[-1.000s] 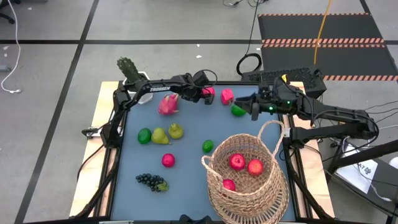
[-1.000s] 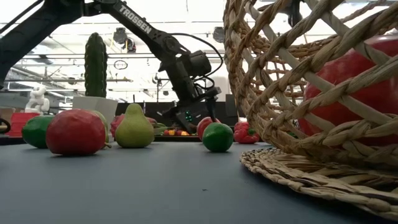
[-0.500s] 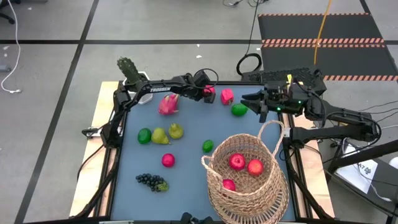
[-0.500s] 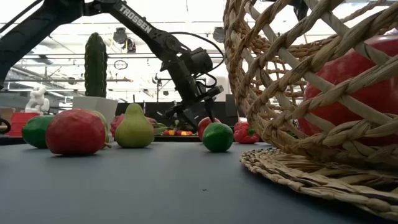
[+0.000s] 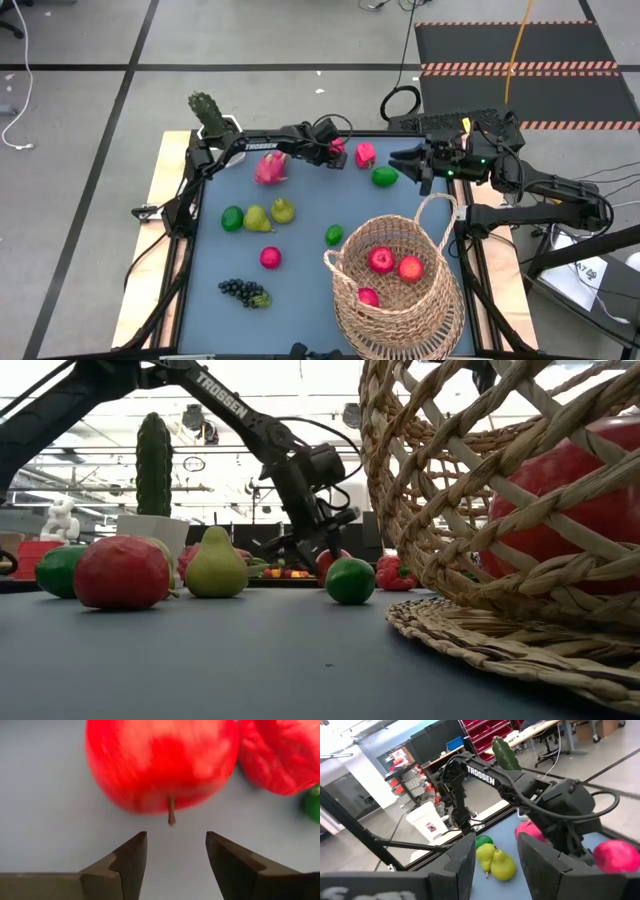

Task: Build produce basket
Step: Put the red apple into the brown basket

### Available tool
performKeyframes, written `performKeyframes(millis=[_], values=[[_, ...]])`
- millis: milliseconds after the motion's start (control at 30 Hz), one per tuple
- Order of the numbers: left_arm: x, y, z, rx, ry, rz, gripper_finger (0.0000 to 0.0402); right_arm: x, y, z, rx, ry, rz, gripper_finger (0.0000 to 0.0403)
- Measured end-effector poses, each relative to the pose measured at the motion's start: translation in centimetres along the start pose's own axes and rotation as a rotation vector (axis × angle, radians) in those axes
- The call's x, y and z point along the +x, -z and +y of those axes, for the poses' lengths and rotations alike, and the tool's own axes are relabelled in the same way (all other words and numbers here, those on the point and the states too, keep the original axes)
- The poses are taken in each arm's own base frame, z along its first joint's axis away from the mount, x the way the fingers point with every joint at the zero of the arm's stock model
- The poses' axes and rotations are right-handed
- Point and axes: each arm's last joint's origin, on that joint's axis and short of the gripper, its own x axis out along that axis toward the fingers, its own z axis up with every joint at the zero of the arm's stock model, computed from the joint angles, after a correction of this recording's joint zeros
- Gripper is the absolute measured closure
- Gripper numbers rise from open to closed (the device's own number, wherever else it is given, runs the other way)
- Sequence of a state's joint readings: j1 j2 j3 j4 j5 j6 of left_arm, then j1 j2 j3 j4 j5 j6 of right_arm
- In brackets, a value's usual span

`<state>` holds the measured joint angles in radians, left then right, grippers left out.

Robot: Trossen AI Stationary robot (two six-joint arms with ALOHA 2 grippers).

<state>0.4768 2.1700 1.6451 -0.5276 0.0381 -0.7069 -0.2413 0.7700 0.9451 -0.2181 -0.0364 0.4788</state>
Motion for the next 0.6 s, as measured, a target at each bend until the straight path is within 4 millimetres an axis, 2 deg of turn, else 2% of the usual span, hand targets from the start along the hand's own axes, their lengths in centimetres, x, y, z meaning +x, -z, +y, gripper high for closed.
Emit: performKeyframes(millis=[233,433,600], values=[[-0.5,0.0,0.7,-0.029,0.086,0.144,0.0210,-0.3,0.0,0.1,0.026,-0.021,0.013,0.0264],[-3.6,-0.9,0.9,0.000,0.115,0.130,0.0229,-0.3,0.3,-0.1,0.038,-0.007,0.039,0.0264],[-6.6,-2.5,1.4,0.025,0.148,0.035,0.0253,-0.3,0.4,-0.1,0.043,0.000,0.046,0.0264]])
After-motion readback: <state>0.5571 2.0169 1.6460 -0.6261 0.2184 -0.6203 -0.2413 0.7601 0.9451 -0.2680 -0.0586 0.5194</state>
